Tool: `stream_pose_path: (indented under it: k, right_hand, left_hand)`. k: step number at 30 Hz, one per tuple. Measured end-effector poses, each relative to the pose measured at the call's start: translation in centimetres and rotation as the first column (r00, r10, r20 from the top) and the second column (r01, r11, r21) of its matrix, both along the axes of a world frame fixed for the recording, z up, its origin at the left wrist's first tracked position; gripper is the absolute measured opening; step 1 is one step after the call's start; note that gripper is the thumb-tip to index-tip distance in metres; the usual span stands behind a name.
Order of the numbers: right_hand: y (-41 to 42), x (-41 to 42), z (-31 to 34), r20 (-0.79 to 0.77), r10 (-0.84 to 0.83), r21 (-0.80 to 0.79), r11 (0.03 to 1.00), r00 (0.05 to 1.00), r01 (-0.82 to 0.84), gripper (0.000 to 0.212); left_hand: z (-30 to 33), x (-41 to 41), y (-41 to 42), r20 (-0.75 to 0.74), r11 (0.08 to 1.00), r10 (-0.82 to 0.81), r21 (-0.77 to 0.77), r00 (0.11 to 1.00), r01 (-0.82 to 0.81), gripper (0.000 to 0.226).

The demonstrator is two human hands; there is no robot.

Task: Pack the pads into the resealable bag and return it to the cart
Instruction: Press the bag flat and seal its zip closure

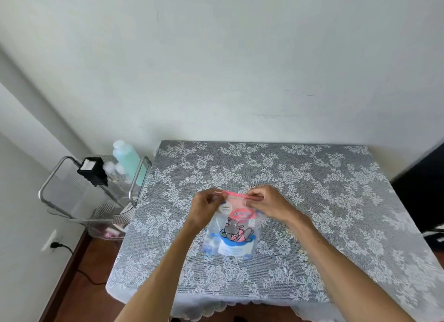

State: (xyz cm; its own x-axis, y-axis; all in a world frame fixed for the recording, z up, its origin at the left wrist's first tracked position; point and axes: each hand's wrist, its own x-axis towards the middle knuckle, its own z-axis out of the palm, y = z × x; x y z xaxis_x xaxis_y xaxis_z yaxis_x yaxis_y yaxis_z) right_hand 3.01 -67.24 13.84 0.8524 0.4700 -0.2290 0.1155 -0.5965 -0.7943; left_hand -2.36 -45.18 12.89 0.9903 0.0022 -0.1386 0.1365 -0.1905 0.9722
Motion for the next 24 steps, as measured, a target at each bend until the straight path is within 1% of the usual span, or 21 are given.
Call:
stream_pose_path:
  k: [2,4,7,10,14,16,19,21,24]
  right_hand:
    - [-0.6,0.0,0.1,-0.03,-0.025,0.039,0.999,0.999,0.026,0.012]
    - [-0.6,-0.1,0.2,-0.047,-0.019,0.064,0.998,0.999,0.022,0.01]
    - [-0.1,0.0,0.4,-0.036,-0.015,0.052,0.998,0.999,0.017,0.024]
    - [-0.1,0.1,0.4,-0.041,-0.012,0.06,0.998,0.999,0.014,0.021]
    - [-0.1,0.4,0.4,-0.045,-0.003,0.052,0.999,0.999,0.005,0.019]
    - [-0.3,0.5,0.6,-0.053,-0.029,0.081,0.996,0.998,0.033,0.021]
    - [-0.9,0.4,0.6,-0.056,-0.114,0.151,0.981,0.992,0.121,0.024]
    - [-1.1,0.1,0.4,-0.044,-0.132,0.177,0.974,0.99,0.138,0.025]
    - [-1.2,-0.4,0.4,-0.08,-0.149,0.242,0.956,0.986,0.164,0.027]
  left_hand:
    - [-0.1,0.1,0.4,-0.024,1.0,0.008,-0.025,1.0,-0.009,0.016]
    - [0.0,0.2,0.4,-0.029,1.0,-0.004,-0.017,1.0,0.003,0.014]
    - [0.3,0.8,0.0,0.006,0.99,-0.086,0.116,0.996,0.084,0.013]
    - [0.7,1.3,0.0,0.036,0.971,-0.131,0.206,0.991,0.121,0.009]
    - [0.9,1.6,0.1,0.059,0.956,-0.148,0.264,0.987,0.127,0.007]
    - [1.2,1.6,0.0,0.047,0.964,-0.132,0.239,0.99,0.117,0.002]
    - [1.4,1.7,0.5,0.013,0.982,-0.095,0.166,0.995,0.091,0.004]
    - [1.4,1.6,0.9,-0.008,0.988,-0.104,0.115,0.995,0.104,0.002]
    - [1.5,1.4,1.3,-0.04,0.994,-0.095,0.043,0.995,0.097,0.011]
